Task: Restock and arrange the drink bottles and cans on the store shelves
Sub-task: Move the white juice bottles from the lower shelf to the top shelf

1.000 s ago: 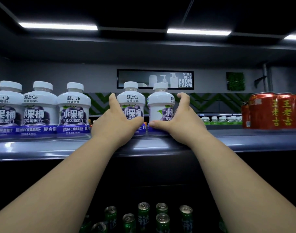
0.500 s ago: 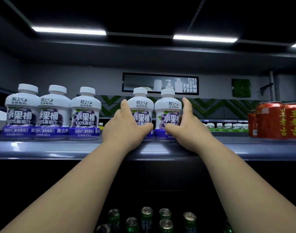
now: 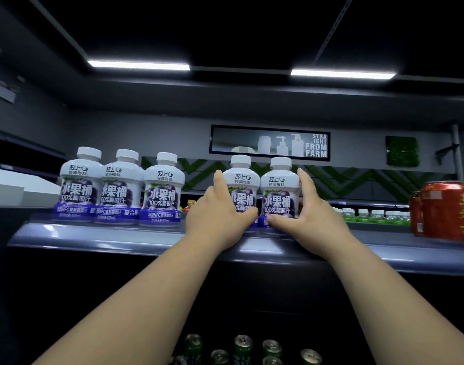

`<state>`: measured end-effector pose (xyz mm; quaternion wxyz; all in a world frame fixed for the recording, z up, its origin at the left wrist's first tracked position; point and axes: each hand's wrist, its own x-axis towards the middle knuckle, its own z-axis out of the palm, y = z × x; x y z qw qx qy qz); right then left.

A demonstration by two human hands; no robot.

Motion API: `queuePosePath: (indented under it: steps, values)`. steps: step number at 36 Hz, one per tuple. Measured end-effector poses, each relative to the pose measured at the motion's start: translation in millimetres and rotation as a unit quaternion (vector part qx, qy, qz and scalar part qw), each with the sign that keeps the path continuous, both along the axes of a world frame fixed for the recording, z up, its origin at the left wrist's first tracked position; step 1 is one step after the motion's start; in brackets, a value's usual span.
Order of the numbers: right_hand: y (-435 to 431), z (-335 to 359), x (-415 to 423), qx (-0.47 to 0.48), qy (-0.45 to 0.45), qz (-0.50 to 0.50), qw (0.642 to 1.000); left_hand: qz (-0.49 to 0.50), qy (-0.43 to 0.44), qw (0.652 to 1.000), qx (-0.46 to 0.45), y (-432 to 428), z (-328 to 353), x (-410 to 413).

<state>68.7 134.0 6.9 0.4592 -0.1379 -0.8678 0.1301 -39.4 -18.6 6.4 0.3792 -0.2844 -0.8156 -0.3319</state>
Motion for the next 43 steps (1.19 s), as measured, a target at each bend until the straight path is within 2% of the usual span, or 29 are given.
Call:
queuePosePath:
  steps: [11,15,19,21,24,31,43]
  values:
    - [-17,7,-8,0.015,-0.032,0.02,0.999,0.018,0.07,0.997,-0.011,-34,-10,-13]
    - [-33,10,-21,0.025,-0.047,0.009,0.999,0.017,0.086,0.996,0.01,-47,-11,-19]
    - [-58,13,-39,0.045,-0.054,-0.004,0.997,0.128,0.189,0.973,-0.042,-71,-10,-35]
    - [-70,12,-48,0.044,-0.047,-0.022,0.998,0.13,0.205,0.97,-0.02,-80,-13,-44]
    - [-79,3,-58,0.037,-0.029,-0.041,0.998,0.119,0.178,0.976,0.028,-82,-16,-47]
    - [-79,-4,-58,0.037,-0.013,-0.053,0.998,0.116,0.088,0.988,0.053,-78,-18,-51]
    - [-79,-7,-53,0.03,0.008,-0.051,0.998,0.163,0.039,0.986,-0.021,-78,-14,-47]
